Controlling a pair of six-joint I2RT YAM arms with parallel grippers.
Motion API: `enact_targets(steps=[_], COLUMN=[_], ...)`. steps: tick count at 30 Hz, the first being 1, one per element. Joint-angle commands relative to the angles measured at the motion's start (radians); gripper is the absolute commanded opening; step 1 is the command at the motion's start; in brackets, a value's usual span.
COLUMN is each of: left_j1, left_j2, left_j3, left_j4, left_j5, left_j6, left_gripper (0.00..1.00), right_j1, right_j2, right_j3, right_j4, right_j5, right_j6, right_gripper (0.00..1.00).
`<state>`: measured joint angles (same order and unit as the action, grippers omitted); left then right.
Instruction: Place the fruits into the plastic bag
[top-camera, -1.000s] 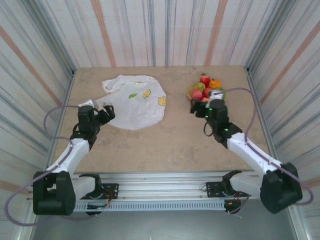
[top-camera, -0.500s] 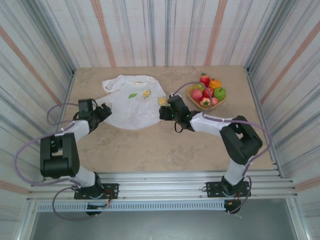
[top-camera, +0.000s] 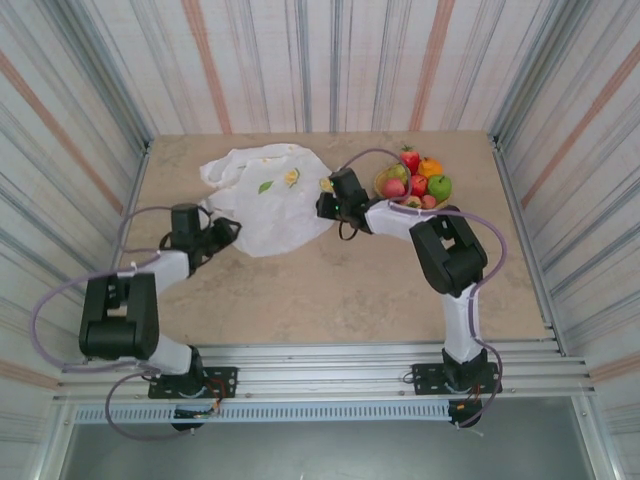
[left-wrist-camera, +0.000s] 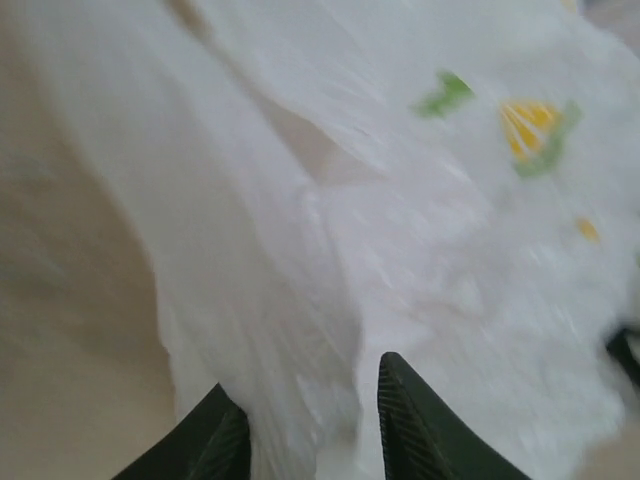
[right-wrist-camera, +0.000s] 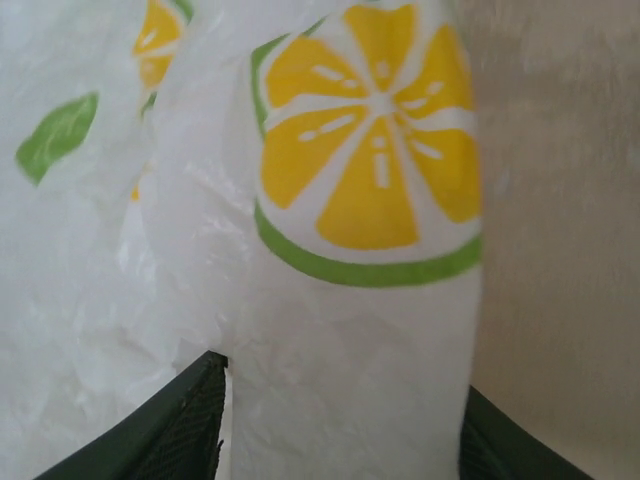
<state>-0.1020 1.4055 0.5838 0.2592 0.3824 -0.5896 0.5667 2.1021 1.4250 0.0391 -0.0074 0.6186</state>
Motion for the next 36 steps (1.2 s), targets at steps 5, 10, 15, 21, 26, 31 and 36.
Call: enact_targets(steps=[5, 10, 15, 21, 26, 31, 36], left_j1=[-0.490, -0.691, -0.725, -0.725, -0.715, -0.706, -0.688], left_j2=[-0.172, -0.113, -0.149, -0.312, -0.402, -0.411, -0.493], left_j3=[-0.087, 0.040, 0.128, 0.130, 0.125, 0.151, 0.151], left_j4=[0.099, -0.017, -0.173, -0.311, -0.403, -0.478, -0.513], left_j5=[-0.172, -0.168, -0.133, -0.252, -0.329, -0.320, -0.380], left_j6=[0.047, 0.196, 0.309, 0.353, 0.387, 0.402, 0.364], left_gripper=[0.51, 0.69, 0.78, 0.85, 0.94, 0.96, 0.97], right_j1=[-0.029, -0.083, -0.143, -0.147, -0.110, -0.038, 0.054], right_j2=[0.176, 0.144, 0.005, -0.217, -0.384, -0.547, -0.746], right_j3=[0.357, 0.419, 0.325, 0.091, -0.113, -0.313, -0.534], right_j4=[-0.196, -0.282, -0.324, -0.316, -0.296, -0.283, -0.154], right_j5=[-0.138, -0.153, -0.165, -0.170, -0.185, -0.171, -0.221], right_j6=[-0.093, -0.150, -0.219, -0.269, -0.261, -0.269, -0.387], right_gripper=[0.53, 0.66, 0.72, 0.76, 0.78, 0.79, 0.81])
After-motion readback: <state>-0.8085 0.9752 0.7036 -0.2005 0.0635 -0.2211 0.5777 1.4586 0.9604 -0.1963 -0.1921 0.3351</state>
